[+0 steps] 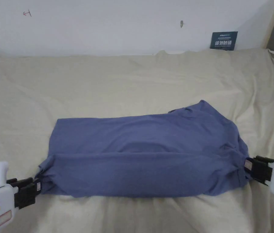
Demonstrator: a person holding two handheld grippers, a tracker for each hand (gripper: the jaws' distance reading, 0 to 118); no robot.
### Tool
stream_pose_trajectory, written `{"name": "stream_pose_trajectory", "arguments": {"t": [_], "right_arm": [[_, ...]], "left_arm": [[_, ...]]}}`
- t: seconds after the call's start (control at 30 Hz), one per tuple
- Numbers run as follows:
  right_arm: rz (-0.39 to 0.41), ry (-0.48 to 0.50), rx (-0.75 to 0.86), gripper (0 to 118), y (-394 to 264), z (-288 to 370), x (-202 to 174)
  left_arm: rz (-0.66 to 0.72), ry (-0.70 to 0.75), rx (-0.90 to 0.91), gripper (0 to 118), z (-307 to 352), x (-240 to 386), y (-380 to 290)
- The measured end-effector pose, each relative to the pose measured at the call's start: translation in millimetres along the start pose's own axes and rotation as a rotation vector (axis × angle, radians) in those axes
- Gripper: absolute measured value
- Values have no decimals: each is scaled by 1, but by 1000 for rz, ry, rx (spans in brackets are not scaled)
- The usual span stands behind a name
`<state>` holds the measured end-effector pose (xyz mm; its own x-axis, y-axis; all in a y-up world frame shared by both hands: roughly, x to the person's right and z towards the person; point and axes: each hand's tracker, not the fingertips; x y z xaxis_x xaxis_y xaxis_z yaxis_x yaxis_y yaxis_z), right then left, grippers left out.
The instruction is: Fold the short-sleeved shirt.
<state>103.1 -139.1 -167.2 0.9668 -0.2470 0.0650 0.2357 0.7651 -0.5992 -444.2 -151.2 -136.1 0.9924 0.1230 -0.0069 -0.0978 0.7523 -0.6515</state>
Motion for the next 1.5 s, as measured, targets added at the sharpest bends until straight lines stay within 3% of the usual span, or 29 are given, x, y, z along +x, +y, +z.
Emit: {"name": "stream_pose_trajectory", "arguments": {"t": [0.07, 0.17, 0.27, 0.43, 0.47, 0.53, 0.57, 0.73, 0.83, 0.93, 0.97, 1.0, 1.1, 1.17, 1.2, 1.27, 1.3, 1.4, 1.5], "right_arm": [[9, 1, -13, 0, -14, 4, -1], [28, -7, -28, 0, -27, 3, -4], [-4, -3, -48, 0, -29, -2, 1], [-20, -1, -42, 0, -28, -1, 3], [-29, 0, -42, 0, -27, -1, 3], [-43, 13, -49, 0, -26, -2, 5], [-45, 11, -49, 0, -27, -2, 6], [-29, -1, -70, 0, -31, -6, 6], [-36, -9, -88, 0, -34, -9, 9], [-43, -11, -93, 0, -36, -11, 11], [-44, -11, -95, 0, -37, -12, 12], [-46, -13, -98, 0, -38, -12, 14], [-61, -13, -100, 0, -40, -11, 19], [-65, -10, -98, 1, -39, -10, 24], [-60, -10, -98, 18, -38, -9, 26], [-48, -21, -92, 78, -35, -11, 32], [-31, -13, -103, 88, -32, -16, 36], [4, -44, -128, 106, -27, -32, 41], [28, -53, -152, 106, -18, -56, 43]], "left_arm": [[-26, 46, -10, 0, 0, 2, -14], [24, 36, -54, 0, -8, -8, -21], [32, 27, -47, 0, -22, -16, -18], [-37, 86, -43, 0, -44, -13, -2], [-60, 112, -51, 17, -50, -11, -1], [-92, 147, -101, 76, -68, -11, 0], [-102, 136, -115, 99, -76, -11, 0], [-100, 103, -123, 99, -94, -6, -1], [-61, 81, -117, 97, -96, -12, 5], [-132, 123, -108, 59, -88, -6, 9], [-136, 107, -109, 22, -87, -5, 11], [-149, 109, -105, 8, -85, -2, 12], [-244, 154, -116, 8, -86, 13, 12], [-233, 143, -105, 8, -80, 15, 13], [-207, 111, -108, 8, -77, 14, 15], [-185, 122, -72, 8, -66, 15, 18], [-174, 108, -73, 8, -60, 14, 21], [-133, 78, -38, 8, -47, 13, 29], [-133, 75, -37, 8, -40, 18, 30]]}}
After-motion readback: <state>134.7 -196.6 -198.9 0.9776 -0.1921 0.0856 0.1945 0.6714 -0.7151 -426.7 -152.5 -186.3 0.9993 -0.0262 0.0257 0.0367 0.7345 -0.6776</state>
